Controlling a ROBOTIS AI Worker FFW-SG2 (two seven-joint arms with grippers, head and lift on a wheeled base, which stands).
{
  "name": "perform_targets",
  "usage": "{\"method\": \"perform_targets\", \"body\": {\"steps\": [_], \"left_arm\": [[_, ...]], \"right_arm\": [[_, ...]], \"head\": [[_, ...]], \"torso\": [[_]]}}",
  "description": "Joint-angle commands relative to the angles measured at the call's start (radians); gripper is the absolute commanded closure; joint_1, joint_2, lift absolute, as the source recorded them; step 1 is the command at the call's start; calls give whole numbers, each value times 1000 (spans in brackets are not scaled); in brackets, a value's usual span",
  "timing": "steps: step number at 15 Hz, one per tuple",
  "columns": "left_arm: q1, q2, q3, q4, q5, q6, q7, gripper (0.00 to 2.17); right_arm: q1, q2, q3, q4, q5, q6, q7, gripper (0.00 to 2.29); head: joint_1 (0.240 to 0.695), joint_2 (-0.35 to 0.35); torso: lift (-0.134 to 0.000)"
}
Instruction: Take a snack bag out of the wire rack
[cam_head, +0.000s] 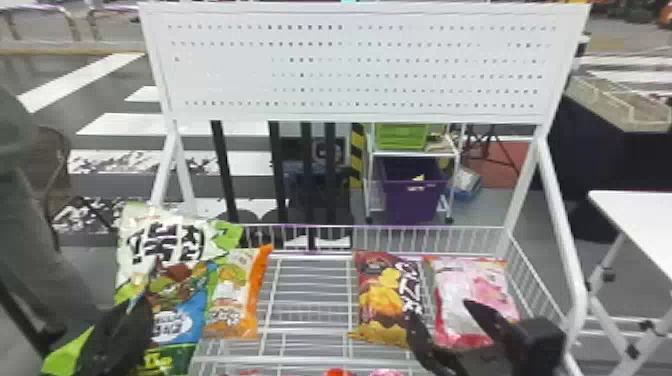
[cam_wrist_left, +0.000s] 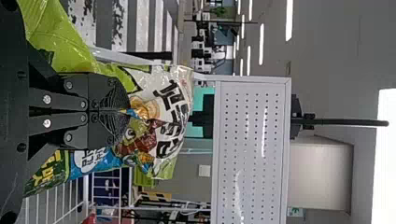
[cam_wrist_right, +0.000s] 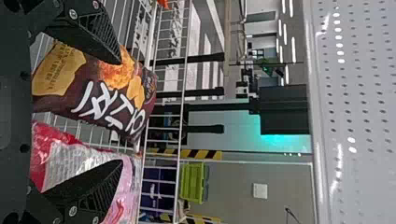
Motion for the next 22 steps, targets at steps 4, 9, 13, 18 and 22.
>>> {"method": "perform_targets", "body": {"steps": [4, 9, 13, 18, 22], "left_arm": [[-14, 0, -1, 23, 3, 0, 0, 2074], [-31, 4, -1, 49, 9, 0, 2, 2074], [-34, 4, -1, 51, 12, 0, 2, 2074], [-35, 4, -6, 48, 11, 0, 2, 2074], [-26, 8, -6, 40, 11, 0, 2, 2074]], "right_arm": [[-281, 27, 68, 256, -96, 176, 19, 194], [-416, 44, 116, 375, -140, 311, 73, 697], [-410, 43, 131, 320, -126, 409, 58, 2250], [-365, 29, 115, 237, -125, 388, 18, 2250], [-271, 0, 76, 42, -130, 351, 1, 2250]], "head": [[499, 0], [499, 0], [499, 0], [499, 0], [499, 0]], "torso": [[0], [0], [0], [0], [0]]}}
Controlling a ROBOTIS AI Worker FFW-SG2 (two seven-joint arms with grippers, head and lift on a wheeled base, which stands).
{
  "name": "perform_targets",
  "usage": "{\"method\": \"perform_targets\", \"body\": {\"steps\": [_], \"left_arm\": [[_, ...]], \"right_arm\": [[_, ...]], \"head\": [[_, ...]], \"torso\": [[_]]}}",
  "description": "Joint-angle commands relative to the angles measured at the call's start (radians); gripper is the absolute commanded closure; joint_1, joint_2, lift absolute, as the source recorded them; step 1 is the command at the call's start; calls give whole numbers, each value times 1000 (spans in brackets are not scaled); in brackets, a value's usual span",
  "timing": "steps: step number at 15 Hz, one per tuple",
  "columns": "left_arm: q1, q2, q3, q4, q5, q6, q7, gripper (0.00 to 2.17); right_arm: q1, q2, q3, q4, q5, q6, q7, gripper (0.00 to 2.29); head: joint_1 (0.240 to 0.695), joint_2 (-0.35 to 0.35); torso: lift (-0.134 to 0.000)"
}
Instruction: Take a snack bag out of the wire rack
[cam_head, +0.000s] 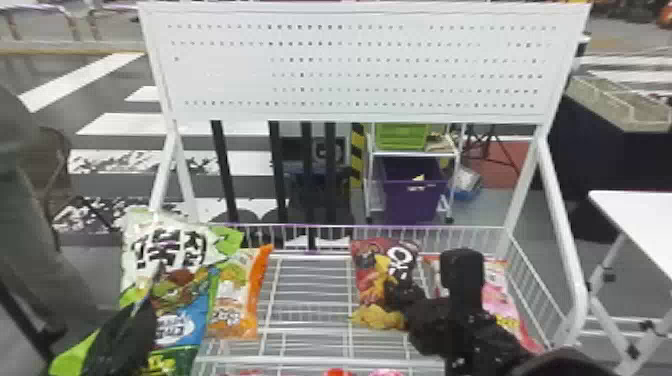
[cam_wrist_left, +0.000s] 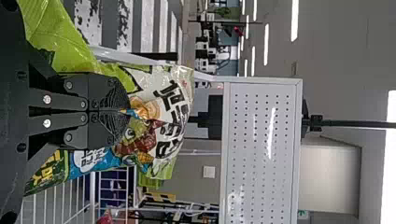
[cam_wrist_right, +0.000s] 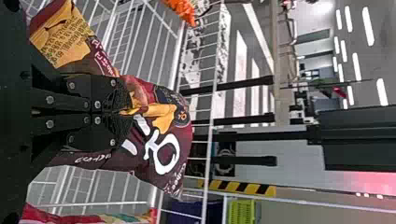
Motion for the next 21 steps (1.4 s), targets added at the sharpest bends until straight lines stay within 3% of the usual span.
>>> {"method": "perform_targets", "body": {"steps": [1, 4, 8, 10, 13, 16, 21], "left_arm": [[6, 2, 0, -6, 0, 0, 0, 2074], [7, 5, -3, -12, 0, 0, 0, 2074], [-3, 13, -22, -12, 0, 0, 0, 2074], [-3, 13, -25, -12, 0, 0, 0, 2074], [-2, 13, -25, -17, 0, -3, 2, 2074], [0, 11, -26, -18, -2, 0, 0, 2074], [3, 10, -31, -21, -5, -3, 0, 2074]], "right_arm": [[84, -27, -30, -158, 0, -6, -4, 2250], [256, -65, -123, -374, 13, -21, -4, 2250], [541, -64, -289, -549, 11, -181, 19, 2250], [681, -42, -352, -584, 13, -334, 42, 2250], [834, 44, -432, -622, 13, -500, 119, 2250], [931, 78, -452, -633, 43, -576, 144, 2250], [951, 88, -450, -636, 66, -598, 144, 2250]], "head": [[499, 0], [499, 0], [499, 0], [499, 0], [499, 0], [499, 0], [499, 0]], "torso": [[0], [0], [0], [0], [0], [0], [0]]}}
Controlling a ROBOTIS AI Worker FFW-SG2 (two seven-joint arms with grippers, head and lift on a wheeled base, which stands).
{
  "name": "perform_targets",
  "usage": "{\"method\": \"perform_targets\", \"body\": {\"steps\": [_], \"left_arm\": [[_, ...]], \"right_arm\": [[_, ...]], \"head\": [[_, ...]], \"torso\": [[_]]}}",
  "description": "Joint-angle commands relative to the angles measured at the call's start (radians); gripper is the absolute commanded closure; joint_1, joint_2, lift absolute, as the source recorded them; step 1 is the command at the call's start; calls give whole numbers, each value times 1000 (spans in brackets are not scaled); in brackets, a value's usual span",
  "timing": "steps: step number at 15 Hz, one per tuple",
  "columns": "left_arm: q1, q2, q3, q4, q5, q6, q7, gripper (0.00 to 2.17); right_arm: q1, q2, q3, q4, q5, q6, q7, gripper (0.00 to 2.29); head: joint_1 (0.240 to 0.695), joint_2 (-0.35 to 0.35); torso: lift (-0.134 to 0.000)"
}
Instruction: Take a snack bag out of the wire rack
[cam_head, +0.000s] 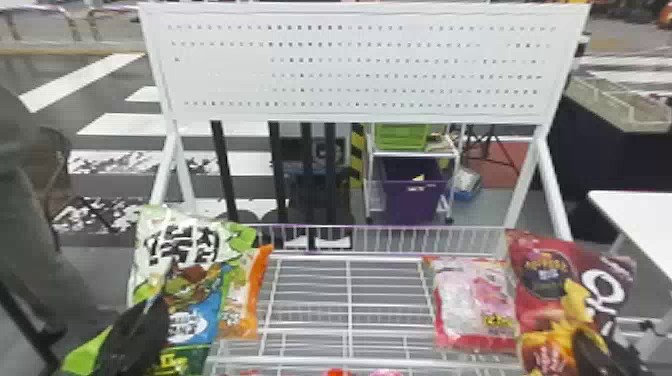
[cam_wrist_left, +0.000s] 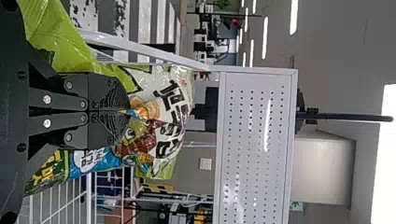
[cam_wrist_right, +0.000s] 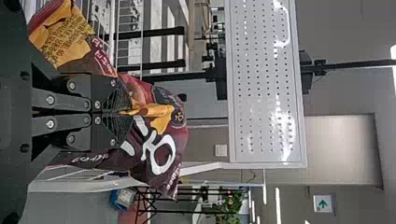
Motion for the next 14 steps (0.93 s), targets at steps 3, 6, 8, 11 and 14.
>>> {"method": "perform_targets", "body": {"steps": [3, 6, 8, 11, 14], "left_arm": [[5, 0, 1, -6, -2, -1, 2, 2074], [7, 0, -1, -6, -3, -1, 1, 2074], [7, -2, -1, -6, -3, -1, 1, 2074], [7, -2, -1, -6, -5, -1, 2, 2074], [7, -3, -1, -8, -5, -5, 2, 2074]], "right_arm": [[2, 4, 1, 1, 7, -2, 0, 2250], [2, 5, 1, -1, 15, -2, 0, 2253], [4, 7, 1, -1, 15, -8, 0, 2250], [4, 7, 0, -3, 17, -5, 14, 2250], [4, 7, 0, -3, 17, -8, 14, 2250]], "head": [[499, 0], [499, 0], [499, 0], [499, 0], [499, 0]], "torso": [[0], [0], [0], [0], [0]]}}
